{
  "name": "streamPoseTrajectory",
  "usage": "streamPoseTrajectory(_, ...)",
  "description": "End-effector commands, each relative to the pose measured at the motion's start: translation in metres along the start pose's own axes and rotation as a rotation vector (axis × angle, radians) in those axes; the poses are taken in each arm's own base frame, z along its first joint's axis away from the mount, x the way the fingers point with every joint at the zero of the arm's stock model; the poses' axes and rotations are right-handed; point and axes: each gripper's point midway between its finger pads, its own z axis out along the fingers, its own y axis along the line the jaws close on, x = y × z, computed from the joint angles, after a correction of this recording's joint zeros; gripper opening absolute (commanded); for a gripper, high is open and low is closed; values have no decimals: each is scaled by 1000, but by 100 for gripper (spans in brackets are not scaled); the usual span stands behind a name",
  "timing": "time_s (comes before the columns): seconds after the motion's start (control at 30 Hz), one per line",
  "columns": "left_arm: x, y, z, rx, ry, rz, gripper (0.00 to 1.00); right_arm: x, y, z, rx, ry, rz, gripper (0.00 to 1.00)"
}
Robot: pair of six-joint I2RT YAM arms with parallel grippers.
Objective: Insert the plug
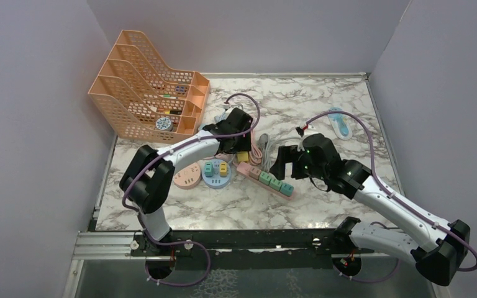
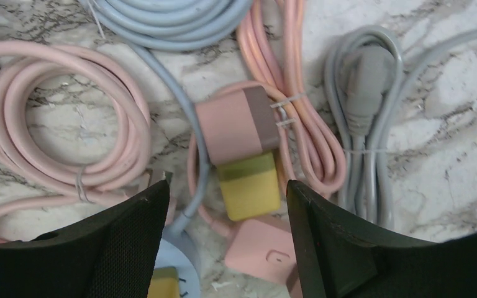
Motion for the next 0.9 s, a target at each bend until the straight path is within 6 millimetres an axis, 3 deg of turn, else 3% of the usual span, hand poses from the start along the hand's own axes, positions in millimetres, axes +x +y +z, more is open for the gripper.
streamPoseTrajectory(0.0, -16, -7, 11, 52, 12, 7, 72, 6, 9, -2, -55, 21, -2, 97)
streamPoseTrajectory(0.1, -17, -12, 17, 77, 36, 4, 72, 11, 13, 2, -83, 36, -15, 97)
streamPoseTrajectory(0.23, -15, -3, 29, 43, 63, -30, 72, 13, 15, 5, -95, 51, -30, 100)
streamPoseTrajectory(0.57, 2, 9, 52, -29, 130, -67, 65, -4, 24, -16, -192, -92, -67, 100)
streamPoseTrajectory(0.63, 7, 10, 56, -29, 147, -58, 61, -2, 23, -14, -182, -80, -63, 100)
streamPoseTrajectory(0.87, -9, 3, 49, -8, 116, -44, 38, 7, 20, -4, -151, -18, -31, 97)
